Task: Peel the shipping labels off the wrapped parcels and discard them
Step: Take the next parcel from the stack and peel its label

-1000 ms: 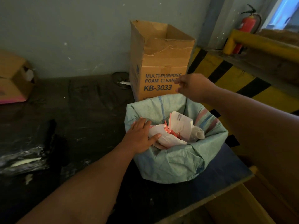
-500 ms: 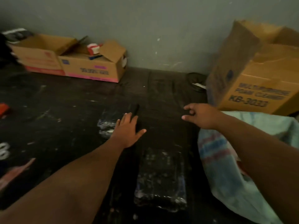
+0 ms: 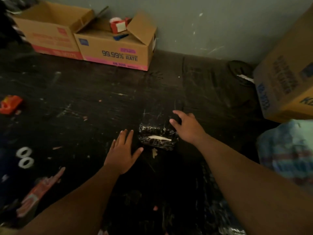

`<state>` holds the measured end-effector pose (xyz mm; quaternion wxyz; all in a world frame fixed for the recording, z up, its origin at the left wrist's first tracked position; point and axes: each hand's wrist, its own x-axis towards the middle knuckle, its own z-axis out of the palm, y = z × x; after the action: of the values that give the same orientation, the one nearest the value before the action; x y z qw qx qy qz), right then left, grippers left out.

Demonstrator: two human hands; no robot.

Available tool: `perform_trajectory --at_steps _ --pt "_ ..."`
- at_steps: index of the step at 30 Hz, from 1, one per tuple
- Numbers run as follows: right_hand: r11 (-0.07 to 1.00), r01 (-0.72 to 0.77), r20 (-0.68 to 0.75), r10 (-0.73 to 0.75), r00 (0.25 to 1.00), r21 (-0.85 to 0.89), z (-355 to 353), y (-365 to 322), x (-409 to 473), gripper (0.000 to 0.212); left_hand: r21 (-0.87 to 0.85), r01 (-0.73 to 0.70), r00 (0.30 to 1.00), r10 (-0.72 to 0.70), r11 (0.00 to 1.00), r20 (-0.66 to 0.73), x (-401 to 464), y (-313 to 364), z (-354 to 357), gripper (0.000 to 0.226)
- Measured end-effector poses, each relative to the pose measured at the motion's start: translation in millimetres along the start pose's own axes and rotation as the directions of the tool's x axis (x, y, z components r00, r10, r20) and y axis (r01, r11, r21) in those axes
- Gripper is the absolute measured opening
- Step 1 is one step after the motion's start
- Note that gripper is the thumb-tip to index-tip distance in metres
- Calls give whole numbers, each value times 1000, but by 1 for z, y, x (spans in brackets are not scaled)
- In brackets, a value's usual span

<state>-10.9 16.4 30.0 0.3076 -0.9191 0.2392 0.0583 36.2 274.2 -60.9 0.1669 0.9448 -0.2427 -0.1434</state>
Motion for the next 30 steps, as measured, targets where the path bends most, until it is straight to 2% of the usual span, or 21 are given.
perform_trajectory --at_steps 3,7,10,15,19,22,26,30 --pt "995 -77 -86 82 993 60 19 -5 14 44 11 -10 999 9 1000 49 -13 -17 23 90" --pt "988 -111 -142 125 982 103 37 0 19 43 138 -58 987 36 989 155 -37 -40 54 100" --pt "969 -133 -153 166 974 206 44 5 21 52 213 -84 987 51 973 155 -41 -47 67 98" --pt "887 -164 -80 219 972 431 52 9 26 73 220 -82 992 59 972 113 -43 -47 69 92" --pt "828 -82 -111 171 979 555 62 11 30 68 229 -89 991 63 969 117 -43 -46 68 91" --pt "853 -9 -192 128 973 522 65 9 28 64 235 -85 993 63 968 99 -44 -45 70 91" --pt "923 65 -294 53 954 379 71 6 21 66 260 -83 994 60 962 96 -45 -44 70 91" --pt "894 73 -327 85 941 442 67 1 8 75 247 -91 993 71 965 90 -47 -45 70 89"
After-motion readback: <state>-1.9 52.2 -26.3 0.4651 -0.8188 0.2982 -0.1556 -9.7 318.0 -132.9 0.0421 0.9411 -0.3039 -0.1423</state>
